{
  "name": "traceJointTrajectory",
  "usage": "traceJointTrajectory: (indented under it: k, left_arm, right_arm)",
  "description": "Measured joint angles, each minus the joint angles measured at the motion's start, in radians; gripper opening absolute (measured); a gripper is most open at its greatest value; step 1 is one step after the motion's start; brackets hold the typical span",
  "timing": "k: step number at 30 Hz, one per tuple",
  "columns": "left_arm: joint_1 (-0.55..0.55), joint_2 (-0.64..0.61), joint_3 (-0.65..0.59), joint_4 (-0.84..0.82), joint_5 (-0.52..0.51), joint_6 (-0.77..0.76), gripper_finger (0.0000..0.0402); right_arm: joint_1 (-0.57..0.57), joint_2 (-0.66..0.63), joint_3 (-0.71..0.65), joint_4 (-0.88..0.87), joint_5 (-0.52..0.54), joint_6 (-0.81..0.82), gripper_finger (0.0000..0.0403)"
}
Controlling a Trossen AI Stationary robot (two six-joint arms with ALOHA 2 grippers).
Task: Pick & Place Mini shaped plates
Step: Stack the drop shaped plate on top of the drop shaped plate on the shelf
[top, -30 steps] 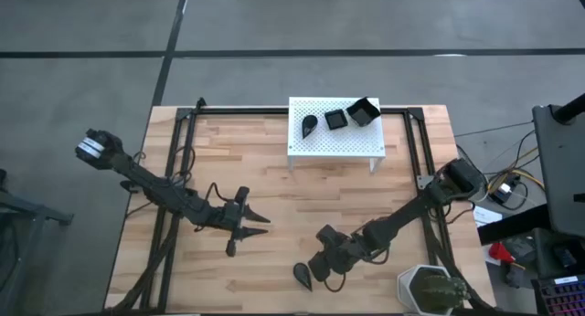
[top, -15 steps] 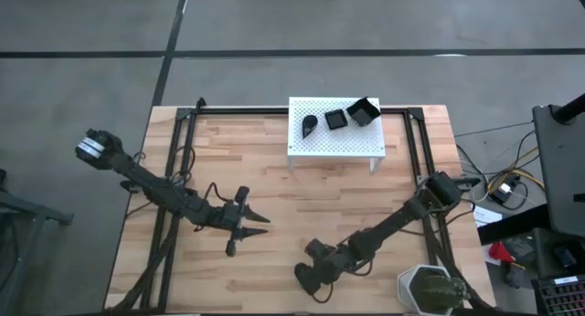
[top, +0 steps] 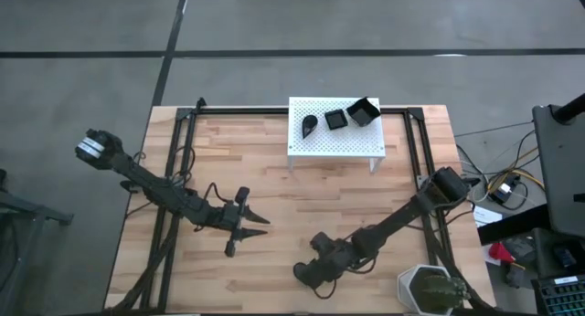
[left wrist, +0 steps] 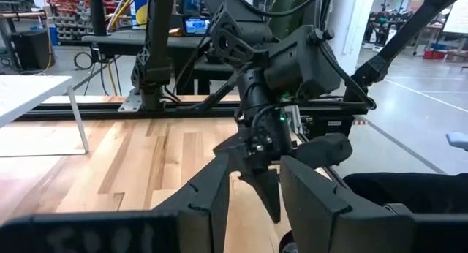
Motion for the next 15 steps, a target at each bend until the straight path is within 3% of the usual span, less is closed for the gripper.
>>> traceJointTrajectory:
  k: [15]
  left_arm:
    - [-0.001, 0.0, -0.001, 0.0, 0.002, -0.003, 0.0116]
  right_arm:
    - [0.004, 0.019, 0.0, 0.061, 0.0, 0.003, 0.0121]
